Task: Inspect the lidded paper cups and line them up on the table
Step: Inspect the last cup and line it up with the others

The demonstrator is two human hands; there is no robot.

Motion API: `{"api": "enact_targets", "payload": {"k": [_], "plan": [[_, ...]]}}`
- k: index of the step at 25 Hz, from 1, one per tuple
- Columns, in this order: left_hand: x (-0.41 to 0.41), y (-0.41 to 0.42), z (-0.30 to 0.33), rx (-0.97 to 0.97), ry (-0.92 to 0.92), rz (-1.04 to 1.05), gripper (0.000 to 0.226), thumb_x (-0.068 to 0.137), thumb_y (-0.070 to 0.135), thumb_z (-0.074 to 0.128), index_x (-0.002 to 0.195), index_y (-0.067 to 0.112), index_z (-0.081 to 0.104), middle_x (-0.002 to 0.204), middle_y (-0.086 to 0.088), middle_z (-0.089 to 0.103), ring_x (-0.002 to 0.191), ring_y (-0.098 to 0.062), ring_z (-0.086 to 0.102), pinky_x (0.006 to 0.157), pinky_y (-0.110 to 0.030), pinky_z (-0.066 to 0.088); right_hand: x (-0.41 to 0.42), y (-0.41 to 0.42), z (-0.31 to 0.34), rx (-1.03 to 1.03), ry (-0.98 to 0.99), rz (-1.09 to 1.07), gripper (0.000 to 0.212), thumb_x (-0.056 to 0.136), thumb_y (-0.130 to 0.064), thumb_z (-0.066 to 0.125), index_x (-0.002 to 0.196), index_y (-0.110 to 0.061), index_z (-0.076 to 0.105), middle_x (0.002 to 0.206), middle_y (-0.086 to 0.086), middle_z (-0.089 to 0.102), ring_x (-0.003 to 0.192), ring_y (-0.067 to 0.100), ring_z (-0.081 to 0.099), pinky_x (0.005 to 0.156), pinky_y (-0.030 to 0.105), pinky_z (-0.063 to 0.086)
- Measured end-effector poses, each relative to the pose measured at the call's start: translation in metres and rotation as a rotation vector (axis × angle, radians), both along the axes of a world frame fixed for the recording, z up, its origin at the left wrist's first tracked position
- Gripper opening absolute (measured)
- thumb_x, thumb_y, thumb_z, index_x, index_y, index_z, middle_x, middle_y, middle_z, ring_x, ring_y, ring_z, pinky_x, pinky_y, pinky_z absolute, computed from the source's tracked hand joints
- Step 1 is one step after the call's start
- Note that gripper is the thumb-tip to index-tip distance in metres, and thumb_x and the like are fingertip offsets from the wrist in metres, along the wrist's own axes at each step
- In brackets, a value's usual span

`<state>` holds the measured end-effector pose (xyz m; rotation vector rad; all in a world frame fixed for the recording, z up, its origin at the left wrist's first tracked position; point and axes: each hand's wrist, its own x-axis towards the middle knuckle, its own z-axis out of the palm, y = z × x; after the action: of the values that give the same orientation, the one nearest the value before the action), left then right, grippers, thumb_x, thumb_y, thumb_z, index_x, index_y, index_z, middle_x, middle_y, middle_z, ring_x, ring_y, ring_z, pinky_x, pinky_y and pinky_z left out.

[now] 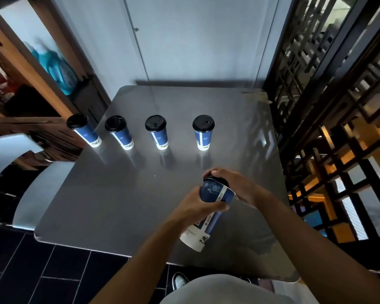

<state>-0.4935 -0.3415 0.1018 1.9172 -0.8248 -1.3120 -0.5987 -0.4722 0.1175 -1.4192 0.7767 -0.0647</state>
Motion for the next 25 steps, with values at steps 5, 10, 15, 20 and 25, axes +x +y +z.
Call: {"api": "enact_targets", "payload": {"k": [5,10,15,20,25], "plan": [[-0.003,0.003,0.003,0.013,0.050,0.039,0.042,0.080,0.038,0.082,0.115,0.028,0.062,0.096,0.002,0.076,0.077,-0.015,0.072,0.063,-0.020,0.052,-0.001,0.002,-0.002,0.011,0.006,0.029,0.035,0.104,-0.030,0.044,0.117,-0.010,0.070,0.105,0.010,0.074,0.090,0.020,0.070,0.072,0.025,0.057],[-0.008,0.005,0.004,0.021,0.041,0.043,0.036,0.082,0.039,0.081,0.111,0.030,0.061,0.094,0.002,0.074,0.075,-0.014,0.070,0.062,-0.020,0.050,-0.007,0.004,-0.001,0.020,0.001,0.051,0.037,0.105,-0.031,0.041,0.119,-0.012,0.069,0.110,0.012,0.073,0.094,0.020,0.070,0.071,0.023,0.057],[-0.009,0.003,0.004,0.026,0.011,0.034,0.035,0.083,0.039,0.080,0.110,0.029,0.061,0.090,0.003,0.073,0.072,-0.013,0.070,0.058,-0.017,0.049,-0.009,0.009,-0.004,0.019,-0.040,0.038,0.039,0.107,-0.031,0.038,0.126,-0.025,0.071,0.124,0.000,0.072,0.113,0.021,0.070,0.092,0.033,0.059],[-0.008,0.004,0.002,0.030,-0.002,0.034,0.033,0.082,0.037,0.081,0.107,0.028,0.062,0.092,0.001,0.075,0.072,-0.013,0.070,0.058,-0.017,0.050,-0.007,0.017,-0.004,0.024,-0.049,0.018,0.041,0.108,-0.023,0.035,0.131,-0.013,0.067,0.126,0.005,0.069,0.110,0.022,0.069,0.086,0.025,0.058],[-0.011,0.004,0.002,0.044,-0.016,0.031,0.035,0.081,0.039,0.081,0.109,0.029,0.062,0.092,0.002,0.074,0.072,-0.012,0.070,0.061,-0.019,0.051,-0.009,0.018,-0.010,0.016,-0.055,-0.023,0.041,0.107,-0.023,0.036,0.128,-0.012,0.069,0.128,0.008,0.070,0.114,0.024,0.068,0.094,0.032,0.057]]}}
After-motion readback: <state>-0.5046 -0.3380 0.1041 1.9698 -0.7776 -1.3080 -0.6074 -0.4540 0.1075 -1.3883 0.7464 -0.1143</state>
